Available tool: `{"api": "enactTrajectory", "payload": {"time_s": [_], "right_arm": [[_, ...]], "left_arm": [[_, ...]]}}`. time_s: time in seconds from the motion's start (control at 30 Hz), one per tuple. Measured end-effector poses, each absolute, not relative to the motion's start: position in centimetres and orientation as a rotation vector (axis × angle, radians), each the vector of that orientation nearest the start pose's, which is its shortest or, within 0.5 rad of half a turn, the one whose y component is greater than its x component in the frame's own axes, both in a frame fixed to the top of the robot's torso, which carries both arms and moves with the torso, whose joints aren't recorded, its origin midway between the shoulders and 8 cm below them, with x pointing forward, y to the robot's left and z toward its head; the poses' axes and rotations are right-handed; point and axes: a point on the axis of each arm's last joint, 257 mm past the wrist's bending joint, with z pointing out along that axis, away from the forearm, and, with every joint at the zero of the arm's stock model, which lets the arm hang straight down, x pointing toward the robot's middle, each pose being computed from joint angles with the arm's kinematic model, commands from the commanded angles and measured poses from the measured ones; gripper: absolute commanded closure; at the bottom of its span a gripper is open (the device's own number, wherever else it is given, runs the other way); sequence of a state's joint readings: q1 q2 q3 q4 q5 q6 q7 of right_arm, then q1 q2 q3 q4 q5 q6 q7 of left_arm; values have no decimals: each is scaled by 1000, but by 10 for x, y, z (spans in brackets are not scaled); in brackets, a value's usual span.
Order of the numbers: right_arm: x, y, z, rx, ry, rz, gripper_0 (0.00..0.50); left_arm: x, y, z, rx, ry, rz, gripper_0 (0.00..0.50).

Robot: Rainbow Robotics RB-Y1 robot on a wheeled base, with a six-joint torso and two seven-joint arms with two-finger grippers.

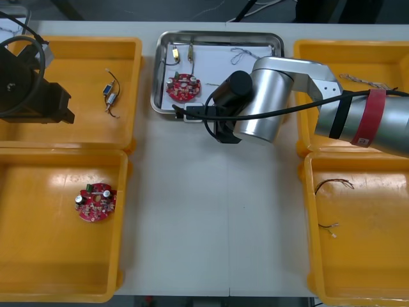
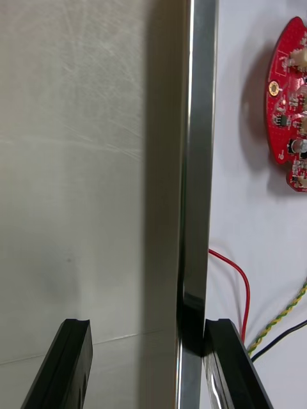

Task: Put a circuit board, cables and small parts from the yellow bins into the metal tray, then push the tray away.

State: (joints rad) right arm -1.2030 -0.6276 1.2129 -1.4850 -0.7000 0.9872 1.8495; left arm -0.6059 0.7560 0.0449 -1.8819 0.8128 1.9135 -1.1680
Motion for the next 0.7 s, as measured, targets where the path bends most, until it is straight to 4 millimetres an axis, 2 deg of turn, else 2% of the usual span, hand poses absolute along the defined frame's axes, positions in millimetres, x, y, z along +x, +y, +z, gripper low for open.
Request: {"api": "enactTrajectory", "payload": {"time_s": [0.23, 0.43, 0.7], "right_arm": [[542, -16, -195, -1829, 1632, -503, 0], [523, -7, -184, -1832, 1605, -456, 0], [494, -22, -183, -1818, 1668, -406, 0]], "left_arm": [[467, 305, -119, 4, 2666, -65, 0], [467, 305, -119, 4, 2666, -65, 0], [467, 305, -119, 4, 2666, -65, 0]]}}
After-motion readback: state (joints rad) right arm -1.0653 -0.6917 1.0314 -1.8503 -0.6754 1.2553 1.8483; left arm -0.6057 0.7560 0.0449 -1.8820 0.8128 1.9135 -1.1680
